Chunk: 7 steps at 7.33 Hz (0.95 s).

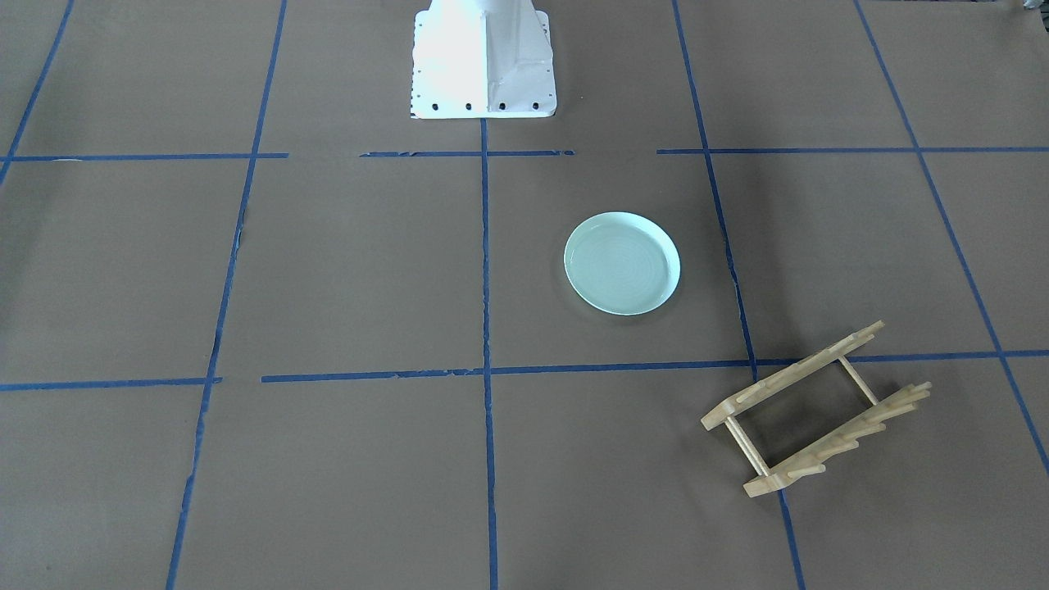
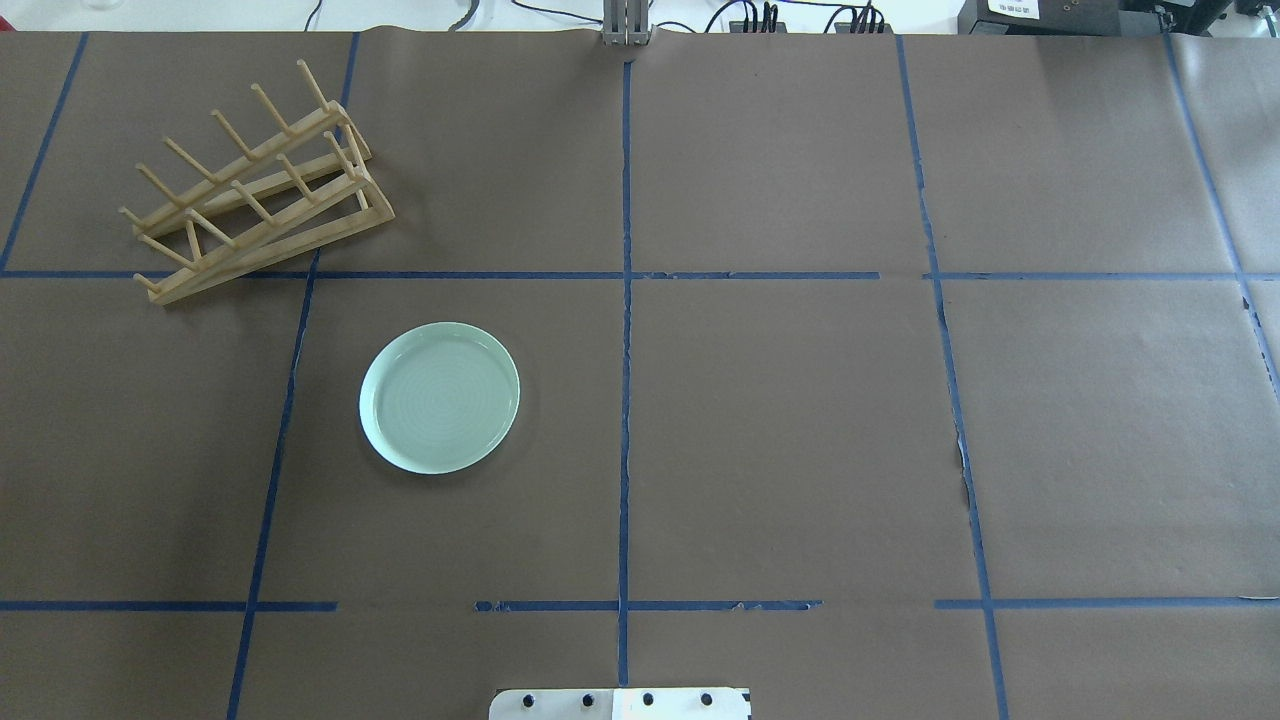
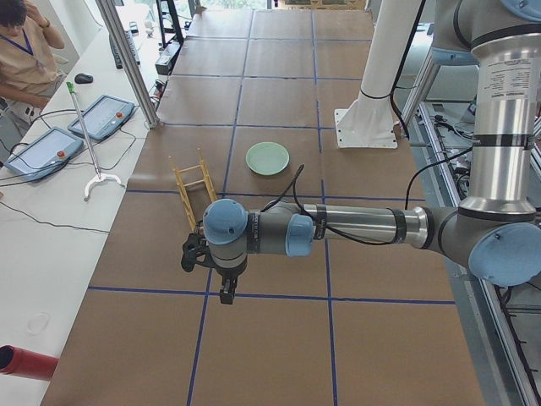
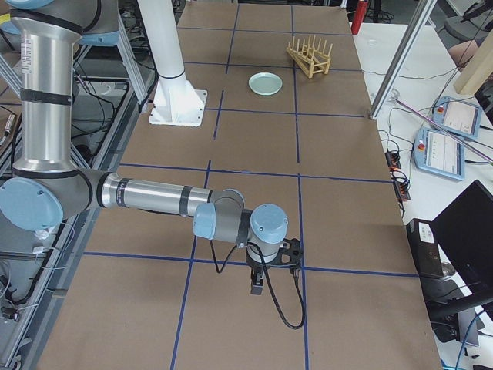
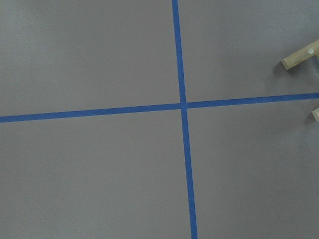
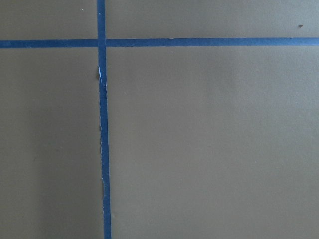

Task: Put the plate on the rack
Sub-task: 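Move the left gripper from the rack area toward the pale green plate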

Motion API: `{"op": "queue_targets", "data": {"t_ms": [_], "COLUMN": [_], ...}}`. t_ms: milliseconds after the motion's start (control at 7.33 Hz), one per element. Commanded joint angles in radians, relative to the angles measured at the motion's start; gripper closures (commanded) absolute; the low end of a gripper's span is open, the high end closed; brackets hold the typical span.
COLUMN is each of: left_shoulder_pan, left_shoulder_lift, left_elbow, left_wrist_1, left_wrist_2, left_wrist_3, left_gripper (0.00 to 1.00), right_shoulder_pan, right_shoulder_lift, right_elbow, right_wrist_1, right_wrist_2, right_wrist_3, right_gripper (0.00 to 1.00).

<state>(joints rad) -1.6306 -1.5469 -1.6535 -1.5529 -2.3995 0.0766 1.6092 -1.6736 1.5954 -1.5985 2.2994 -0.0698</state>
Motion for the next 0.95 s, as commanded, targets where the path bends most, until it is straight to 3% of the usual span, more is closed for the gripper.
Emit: {"op": "queue_targets", "data": {"t_ms": [0,545,818], "left_shoulder_pan": [0.005,0.008,0.009], "left_shoulder_lift": [-0.015,-0.066,-0.075], "left_elbow": [-0.005,-0.038,-0.049], "left_wrist_1": [0.033,0.042,0.025], "left_wrist_2": [0.016,0.019,0.014], "left_wrist_3": [0.006,-0.024,-0.188], "left_gripper": [0.00,0.00,0.00], "right_shoulder_pan": [0.000,0.000,0.000], "right_shoulder_lift": [0.000,0.000,0.000], "right_elbow": [0.000,0.000,0.000], "right_wrist_1": [0.000,0.000,-0.001], "right_wrist_2": [0.000,0.000,0.000], "right_wrist_3": [0.001,0.001,-0.001], "right_gripper": [0.00,0.00,0.00]}}
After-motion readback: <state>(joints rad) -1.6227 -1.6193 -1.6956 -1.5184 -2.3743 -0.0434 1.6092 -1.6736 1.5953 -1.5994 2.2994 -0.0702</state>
